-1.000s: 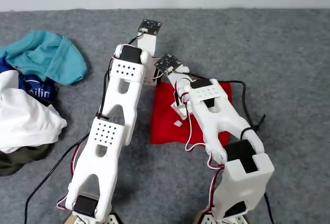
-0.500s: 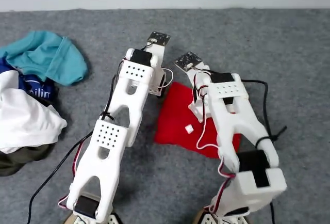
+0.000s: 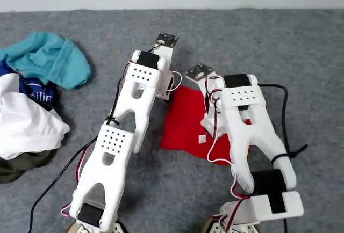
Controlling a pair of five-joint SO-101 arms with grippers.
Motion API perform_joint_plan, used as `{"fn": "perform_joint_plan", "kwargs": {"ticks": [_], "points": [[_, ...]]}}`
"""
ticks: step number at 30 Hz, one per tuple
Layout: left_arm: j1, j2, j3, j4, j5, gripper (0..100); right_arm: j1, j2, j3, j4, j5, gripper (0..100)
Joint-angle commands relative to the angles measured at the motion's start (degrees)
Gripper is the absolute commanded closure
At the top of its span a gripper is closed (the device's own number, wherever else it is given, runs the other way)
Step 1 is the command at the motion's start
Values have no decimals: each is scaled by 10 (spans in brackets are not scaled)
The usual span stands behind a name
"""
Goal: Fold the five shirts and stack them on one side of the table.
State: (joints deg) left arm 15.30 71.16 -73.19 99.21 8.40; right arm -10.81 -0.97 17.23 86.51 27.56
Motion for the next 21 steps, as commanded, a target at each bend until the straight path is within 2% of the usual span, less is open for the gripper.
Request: {"fn": "perform_joint_plan", "kwargs": {"ticks": [1,7,15,18,21], "points": [[-6,-14,-12,13,0,835,4,-28,-8,48,5,815],[-32,-15,-12,13,0,835,7,-62,69,80,46,815],[-61,-12,-11,13,0,835,14,-219,154,95,109,815],[-63,-12,-11,13,0,835,68,-280,154,22,95,815],[-67,-11,-10,13,0,835,146,-304,156,-99,42,812]]}}
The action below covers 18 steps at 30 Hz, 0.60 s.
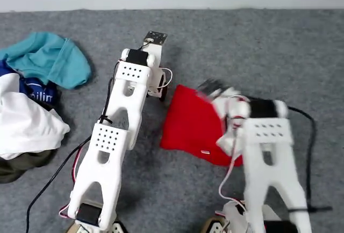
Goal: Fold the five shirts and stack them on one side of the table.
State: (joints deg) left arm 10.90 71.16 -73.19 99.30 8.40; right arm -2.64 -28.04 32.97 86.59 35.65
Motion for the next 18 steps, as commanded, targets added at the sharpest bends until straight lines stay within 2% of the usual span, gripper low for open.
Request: {"fn": "perform_joint_plan", "kwargs": {"ticks": [1,4,9,18], "points": [[-24,-11,-10,12,0,835,83,-32,-1,-143,-55,812],[-25,-11,0,12,0,835,101,3,-1,-239,-80,801],[-25,-16,54,11,0,835,99,124,-4,-297,-80,702],[-21,-16,55,12,-2,835,100,266,-4,-418,-71,702]]}}
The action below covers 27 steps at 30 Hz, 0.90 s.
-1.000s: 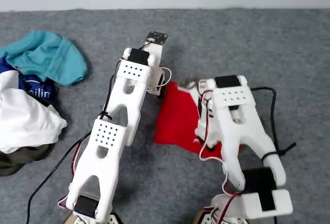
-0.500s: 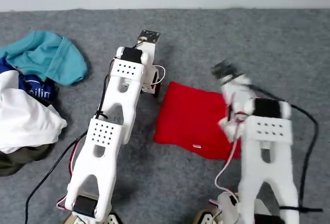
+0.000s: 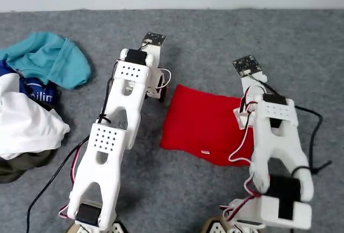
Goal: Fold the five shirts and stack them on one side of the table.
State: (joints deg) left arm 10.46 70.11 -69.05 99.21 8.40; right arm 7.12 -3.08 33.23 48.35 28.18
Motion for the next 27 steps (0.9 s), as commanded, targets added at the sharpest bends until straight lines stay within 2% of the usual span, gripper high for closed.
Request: {"fn": "perform_joint_plan", "kwargs": {"ticks": [1,8,10,14,21,27], "points": [[-17,-4,14,13,-2,835,2,26,-7,-51,13,702],[-18,-4,14,13,-2,835,-18,71,-7,-114,24,713],[-18,-4,14,13,-2,835,-36,80,-7,-116,33,764],[-20,-4,14,13,-2,835,-59,96,-7,-121,102,869],[-20,-4,14,13,-2,835,-58,98,-8,-124,106,988],[-19,-4,15,13,-2,835,-60,97,-33,-118,105,988]]}}
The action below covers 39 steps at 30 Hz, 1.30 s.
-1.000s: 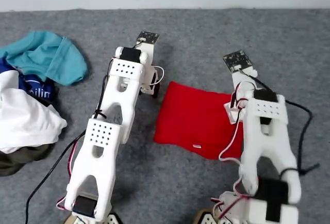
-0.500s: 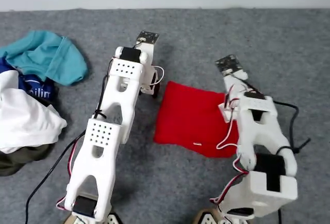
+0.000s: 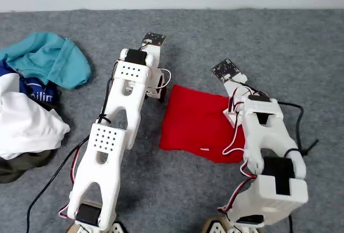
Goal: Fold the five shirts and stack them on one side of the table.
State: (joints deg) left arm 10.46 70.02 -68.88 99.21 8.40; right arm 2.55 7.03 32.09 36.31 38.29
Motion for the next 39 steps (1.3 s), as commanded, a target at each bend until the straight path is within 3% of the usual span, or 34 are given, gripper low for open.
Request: {"fn": "perform_joint_plan", "kwargs": {"ticks": [1,17,23,26,31,39], "points": [[-19,-4,13,13,-2,835,-15,-4,-26,2,4,988],[-21,-4,15,13,-1,835,-70,15,-95,-19,4,983],[-46,-5,11,13,-1,875,-72,77,-97,-68,4,855],[-80,-5,3,13,-1,882,-73,93,-120,-60,3,838],[-140,-5,-16,14,-1,883,-73,93,-186,17,-37,836],[-185,-1,-12,14,-1,884,-69,59,-297,310,-110,710]]}}
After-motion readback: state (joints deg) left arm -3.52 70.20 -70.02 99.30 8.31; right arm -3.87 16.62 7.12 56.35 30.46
